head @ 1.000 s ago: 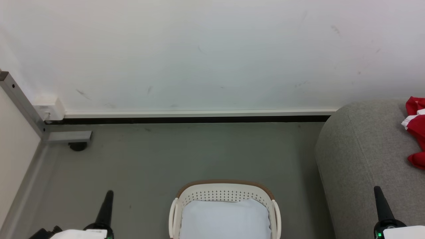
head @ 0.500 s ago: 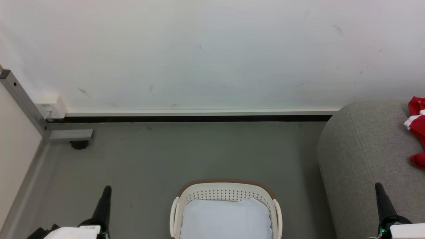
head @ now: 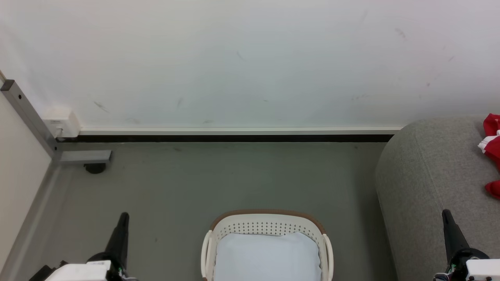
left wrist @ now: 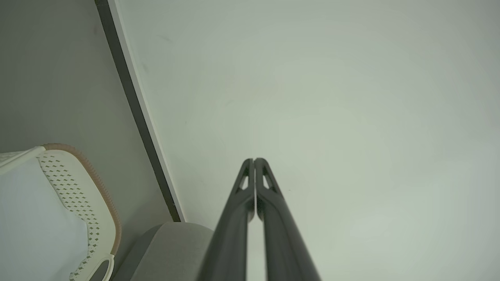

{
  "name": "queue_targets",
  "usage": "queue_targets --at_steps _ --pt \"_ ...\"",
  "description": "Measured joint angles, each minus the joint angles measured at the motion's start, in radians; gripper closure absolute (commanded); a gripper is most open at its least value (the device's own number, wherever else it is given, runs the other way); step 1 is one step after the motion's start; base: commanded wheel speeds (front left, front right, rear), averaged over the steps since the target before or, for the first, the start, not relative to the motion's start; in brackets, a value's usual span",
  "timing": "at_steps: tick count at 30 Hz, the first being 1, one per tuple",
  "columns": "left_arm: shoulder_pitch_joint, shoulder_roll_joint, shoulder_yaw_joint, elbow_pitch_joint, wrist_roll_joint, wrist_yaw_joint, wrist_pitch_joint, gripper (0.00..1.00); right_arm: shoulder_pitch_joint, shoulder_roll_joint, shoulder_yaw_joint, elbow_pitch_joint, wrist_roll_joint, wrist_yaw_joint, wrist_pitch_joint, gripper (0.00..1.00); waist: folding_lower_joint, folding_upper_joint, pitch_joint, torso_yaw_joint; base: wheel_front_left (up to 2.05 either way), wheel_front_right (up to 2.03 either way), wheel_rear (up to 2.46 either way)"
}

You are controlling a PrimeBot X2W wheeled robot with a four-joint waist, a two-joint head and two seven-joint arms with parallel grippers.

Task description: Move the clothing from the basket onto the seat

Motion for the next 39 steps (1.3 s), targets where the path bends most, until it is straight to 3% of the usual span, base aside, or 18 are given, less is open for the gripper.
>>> queue_targets --at_steps 11,39 --pt "-0.009 0.0 0.01 -0.001 -0.068 -0.005 0.017 1.0 -0.006 -0.001 -0.006 -0.003 0.076 0.0 0.018 1.0 0.0 0.0 0.003 0.005 0.0 0.0 0.0" --pt "-0.01 -0.001 0.01 -0.001 -0.068 -0.006 0.017 1.0 -0.006 -0.001 -0.006 -0.004 0.076 0.0 0.018 1.0 0.0 0.0 0.003 0.005 0.0 0.0 0.0"
